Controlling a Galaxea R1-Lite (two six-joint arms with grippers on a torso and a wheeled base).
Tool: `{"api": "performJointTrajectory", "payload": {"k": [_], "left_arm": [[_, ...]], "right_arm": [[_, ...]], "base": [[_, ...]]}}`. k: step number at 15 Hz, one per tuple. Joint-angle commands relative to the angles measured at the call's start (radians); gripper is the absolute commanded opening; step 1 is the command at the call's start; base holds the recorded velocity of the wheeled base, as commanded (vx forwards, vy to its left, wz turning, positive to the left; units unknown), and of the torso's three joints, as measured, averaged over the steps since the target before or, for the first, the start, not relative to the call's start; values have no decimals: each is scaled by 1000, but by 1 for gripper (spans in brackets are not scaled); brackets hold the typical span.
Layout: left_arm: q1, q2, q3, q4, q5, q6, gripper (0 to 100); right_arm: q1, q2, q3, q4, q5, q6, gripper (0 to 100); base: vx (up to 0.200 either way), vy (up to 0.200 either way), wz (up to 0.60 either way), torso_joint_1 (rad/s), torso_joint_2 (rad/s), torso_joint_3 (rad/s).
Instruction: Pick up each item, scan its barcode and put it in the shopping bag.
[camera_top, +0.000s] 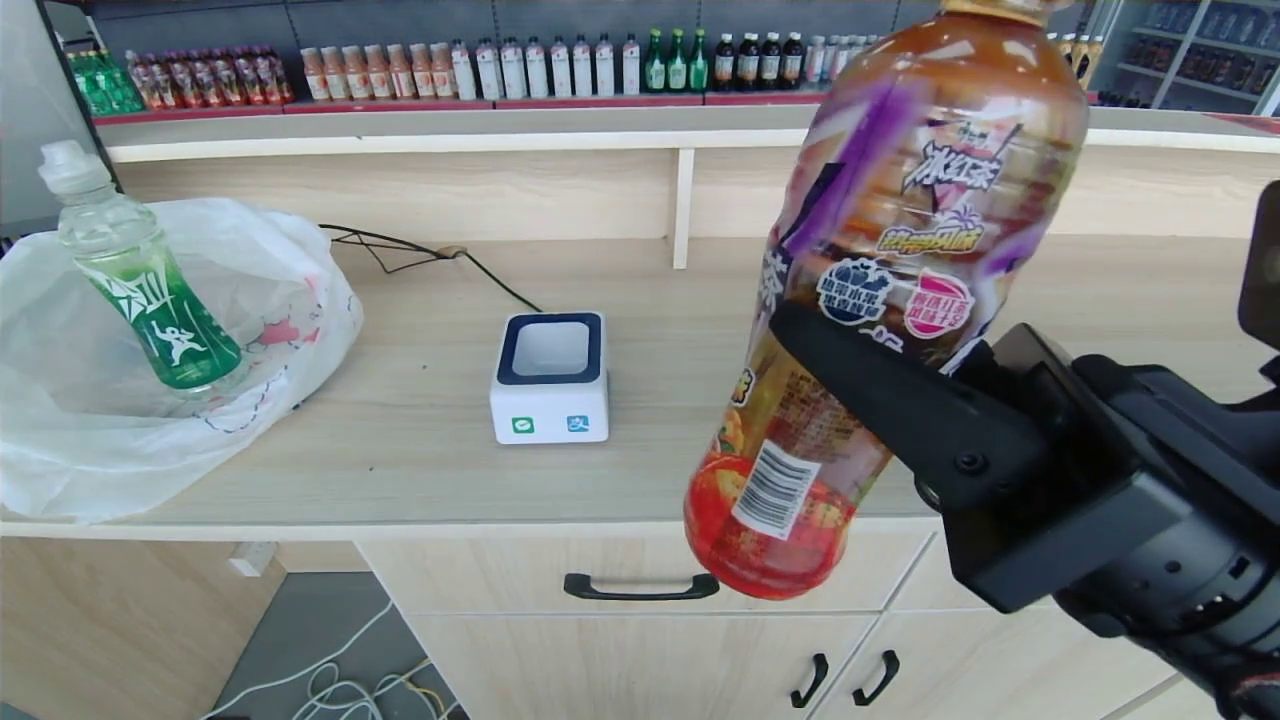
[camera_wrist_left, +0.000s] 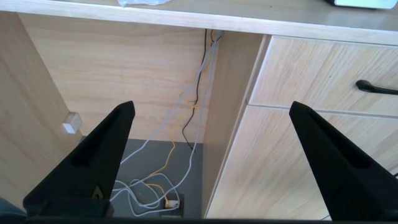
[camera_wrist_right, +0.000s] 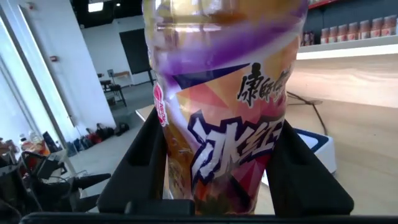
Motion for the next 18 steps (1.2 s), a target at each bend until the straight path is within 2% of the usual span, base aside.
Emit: {"api": "performJointTrajectory", "payload": {"k": [1, 6, 10, 18], "left_arm": [[0, 0, 0, 0, 0, 0, 100], [0, 0, 0, 0, 0, 0, 100], [0, 0, 0, 0, 0, 0, 100], [0, 0, 0, 0, 0, 0, 100]], "right_arm": [[9, 53, -43, 0, 28, 29, 0], [9, 53, -41, -26, 86, 210, 0], [7, 74, -84, -34, 103, 241, 0], [7, 112, -148, -68, 107, 432, 0]], "base": [[0, 0, 0, 0, 0, 0], [0, 0, 0, 0, 0, 0], [0, 0, 0, 0, 0, 0], [0, 0, 0, 0, 0, 0]]}}
